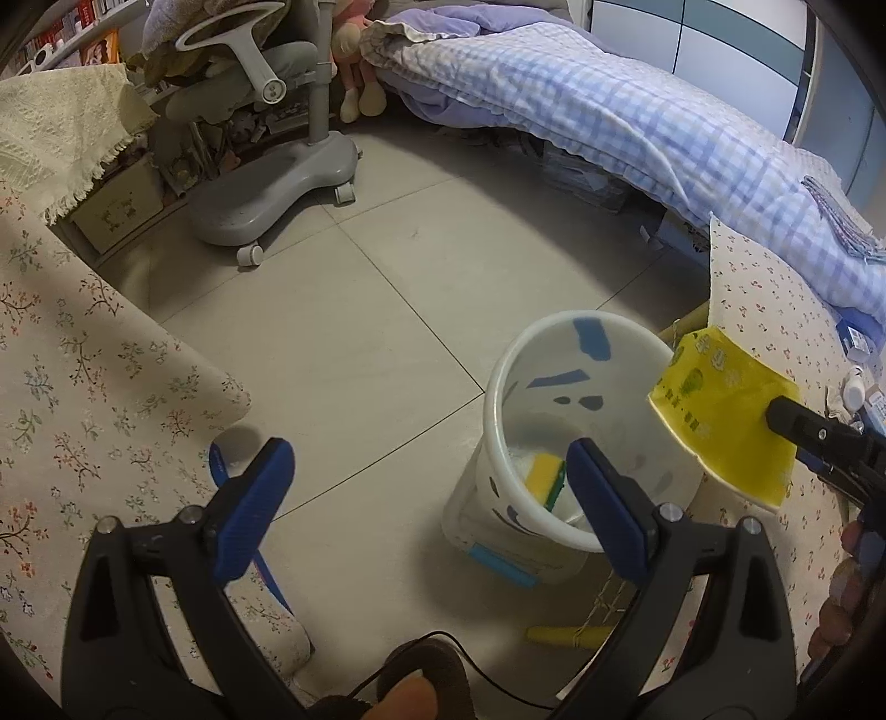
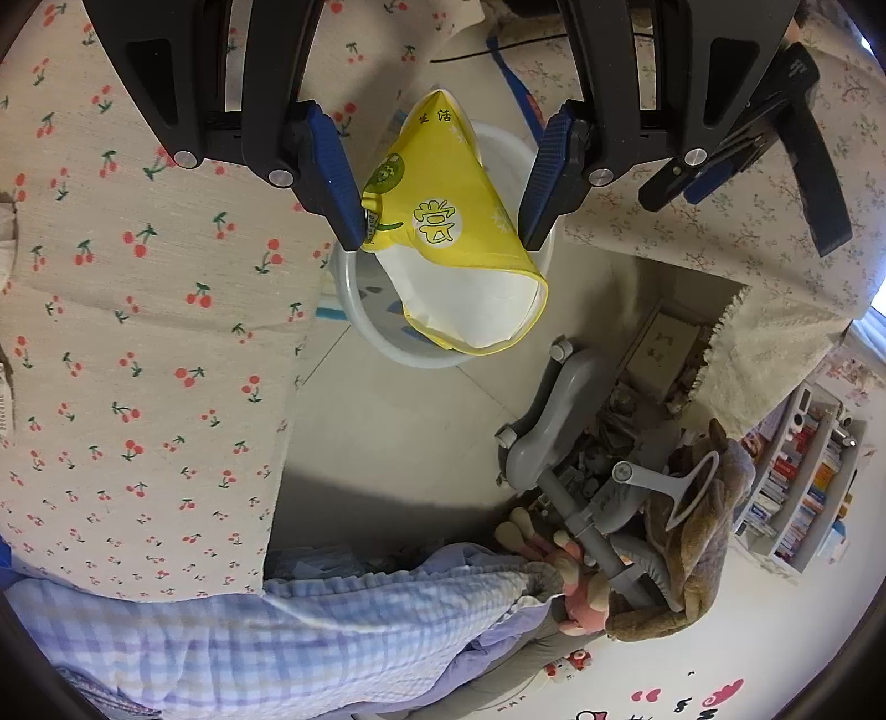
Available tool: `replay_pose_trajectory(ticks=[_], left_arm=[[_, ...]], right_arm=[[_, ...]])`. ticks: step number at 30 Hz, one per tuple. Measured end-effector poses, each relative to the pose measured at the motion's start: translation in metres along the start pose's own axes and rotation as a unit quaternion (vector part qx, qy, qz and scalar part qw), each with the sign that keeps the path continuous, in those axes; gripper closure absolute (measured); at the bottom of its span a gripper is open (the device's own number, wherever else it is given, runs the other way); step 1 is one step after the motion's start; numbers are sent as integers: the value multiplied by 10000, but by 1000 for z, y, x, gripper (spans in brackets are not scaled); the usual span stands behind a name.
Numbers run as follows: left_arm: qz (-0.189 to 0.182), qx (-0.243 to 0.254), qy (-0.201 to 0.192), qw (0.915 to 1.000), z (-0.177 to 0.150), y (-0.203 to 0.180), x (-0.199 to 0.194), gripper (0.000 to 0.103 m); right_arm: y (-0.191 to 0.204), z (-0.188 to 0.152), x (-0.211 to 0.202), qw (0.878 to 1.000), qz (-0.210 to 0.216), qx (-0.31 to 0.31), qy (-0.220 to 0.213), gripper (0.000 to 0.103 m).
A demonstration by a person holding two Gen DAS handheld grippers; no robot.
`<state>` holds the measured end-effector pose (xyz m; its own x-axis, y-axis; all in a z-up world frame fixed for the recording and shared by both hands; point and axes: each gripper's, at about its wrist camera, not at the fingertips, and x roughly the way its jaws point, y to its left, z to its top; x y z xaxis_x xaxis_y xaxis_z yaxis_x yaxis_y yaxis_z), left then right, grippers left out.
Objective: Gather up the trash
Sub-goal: 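Carry the sponge and yellow bag to the white bin and release both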
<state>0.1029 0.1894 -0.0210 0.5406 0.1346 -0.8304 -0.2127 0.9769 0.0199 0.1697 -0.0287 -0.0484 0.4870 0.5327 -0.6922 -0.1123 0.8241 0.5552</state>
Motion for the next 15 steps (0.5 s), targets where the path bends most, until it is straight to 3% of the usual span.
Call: replay_pose_trajectory(ticks=[2, 3, 5, 10, 15], left_arm=[[-9, -9, 22, 10000, -1, 2, 0, 4], [-11, -1, 35, 10000, -1, 3, 0, 3], [-23, 13, 58, 10000, -2, 2, 0, 1], [-105, 56, 108, 9999, -4, -3, -1, 1], [-236, 134, 254, 9993, -5, -20, -3, 1]], right_arm=[[2, 1, 1, 10000, 37, -21, -67, 39], [3, 2, 0, 9999, 47, -21, -93, 31], [3, 4, -5, 9999, 28, 6, -113, 25], [5, 5, -25, 9993, -230, -88, -279, 23], [-1, 0, -58, 9945, -873, -408, -400, 22]])
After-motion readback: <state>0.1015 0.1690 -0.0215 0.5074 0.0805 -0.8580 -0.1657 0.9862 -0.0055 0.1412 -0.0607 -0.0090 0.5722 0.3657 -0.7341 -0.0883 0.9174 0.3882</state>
